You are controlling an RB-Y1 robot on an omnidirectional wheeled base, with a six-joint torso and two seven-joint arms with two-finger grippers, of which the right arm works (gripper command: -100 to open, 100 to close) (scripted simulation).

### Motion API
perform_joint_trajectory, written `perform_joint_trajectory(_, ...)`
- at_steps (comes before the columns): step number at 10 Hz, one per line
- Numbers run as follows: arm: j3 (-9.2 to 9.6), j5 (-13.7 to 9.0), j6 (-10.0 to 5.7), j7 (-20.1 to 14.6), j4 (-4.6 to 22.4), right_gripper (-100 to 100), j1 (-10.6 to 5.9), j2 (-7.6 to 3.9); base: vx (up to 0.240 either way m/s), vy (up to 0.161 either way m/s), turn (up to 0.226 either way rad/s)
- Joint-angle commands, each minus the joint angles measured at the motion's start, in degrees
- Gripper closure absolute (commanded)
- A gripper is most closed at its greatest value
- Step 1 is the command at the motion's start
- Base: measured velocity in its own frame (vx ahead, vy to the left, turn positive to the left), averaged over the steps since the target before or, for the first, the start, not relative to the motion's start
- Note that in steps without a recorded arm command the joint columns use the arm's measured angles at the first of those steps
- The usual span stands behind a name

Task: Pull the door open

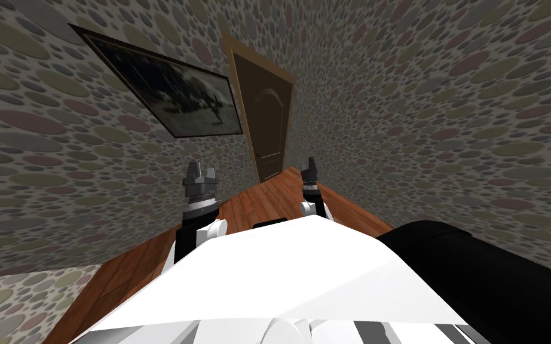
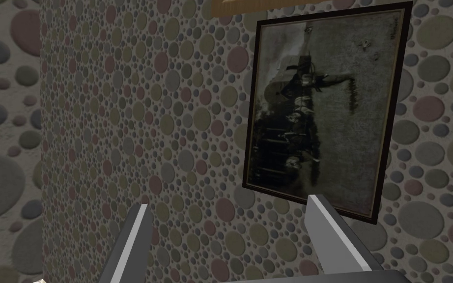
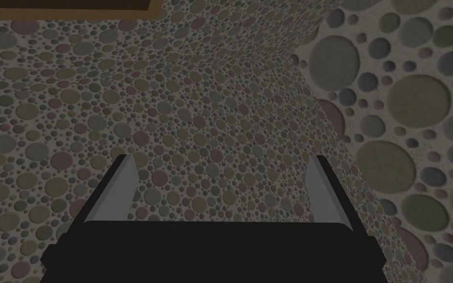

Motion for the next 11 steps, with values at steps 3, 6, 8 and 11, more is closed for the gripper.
perform_joint_trajectory(3,-0.27,-0.05,-0.52,-0.77,3.87,-100,-1.81,-1.13,0.072,0.0,0.046)
perform_joint_trajectory(6,-0.4,-0.02,-1.21,-1.44,7.99,-100,-3.64,-2.03,0.098,0.011,0.056)
perform_joint_trajectory(8,-0.49,0.0,-1.68,-1.89,10.79,-100,-4.89,-2.63,0.088,0.002,0.062)
perform_joint_trajectory(11,-0.65,0.03,-2.49,-2.66,15.58,-100,-7.02,-3.54,0.096,0.0,0.063)
